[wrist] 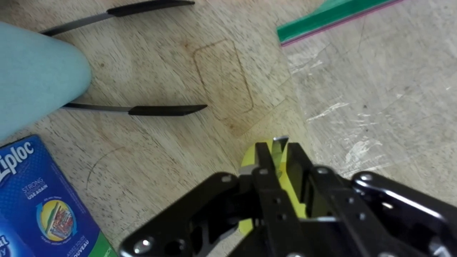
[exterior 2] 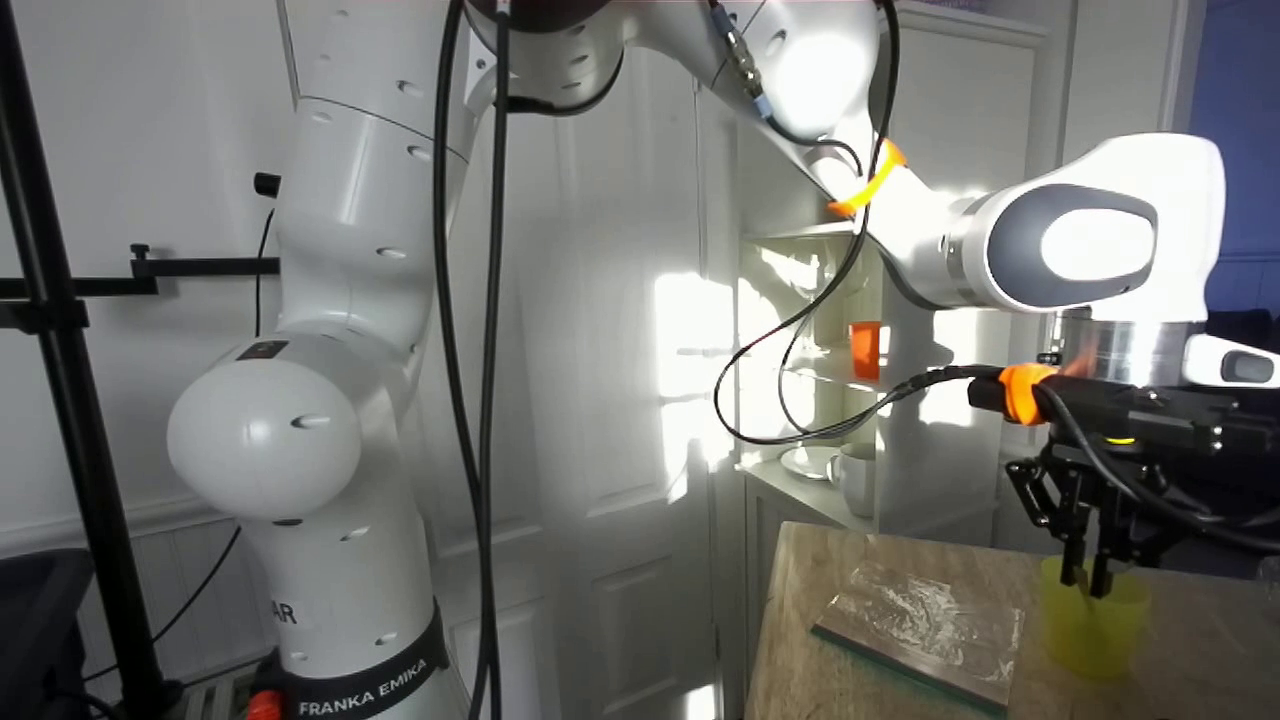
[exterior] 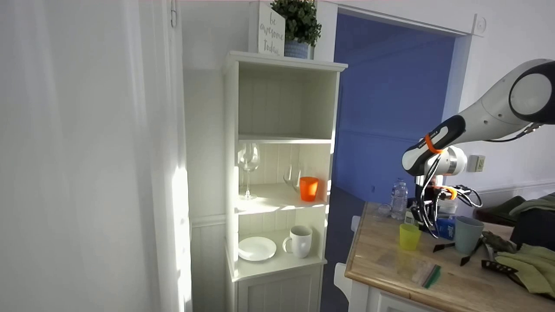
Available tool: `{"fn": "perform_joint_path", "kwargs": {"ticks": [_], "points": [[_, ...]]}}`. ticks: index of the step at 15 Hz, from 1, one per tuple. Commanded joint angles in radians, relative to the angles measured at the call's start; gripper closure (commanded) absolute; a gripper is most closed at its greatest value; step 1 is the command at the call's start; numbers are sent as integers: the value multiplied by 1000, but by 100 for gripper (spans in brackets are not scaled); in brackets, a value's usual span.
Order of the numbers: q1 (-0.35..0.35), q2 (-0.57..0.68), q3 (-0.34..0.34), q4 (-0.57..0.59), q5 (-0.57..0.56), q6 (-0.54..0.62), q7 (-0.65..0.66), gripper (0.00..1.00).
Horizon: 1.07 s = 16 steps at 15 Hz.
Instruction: Remove the spoon from the yellow cup and put it on the counter top
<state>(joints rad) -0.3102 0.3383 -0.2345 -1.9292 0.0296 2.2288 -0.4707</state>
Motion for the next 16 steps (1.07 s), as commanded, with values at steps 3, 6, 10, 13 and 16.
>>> {"fn": "perform_joint_path", "kwargs": {"ticks": [3,6,10,13,16], "points": [[-24,12,21,34,7,-30,9,100],[-24,3,23,45,12,-53,14,98],[-24,-11,27,77,26,-104,20,98],[-26,-24,32,106,48,-154,19,98],[-22,-63,26,116,53,-202,34,98]]}}
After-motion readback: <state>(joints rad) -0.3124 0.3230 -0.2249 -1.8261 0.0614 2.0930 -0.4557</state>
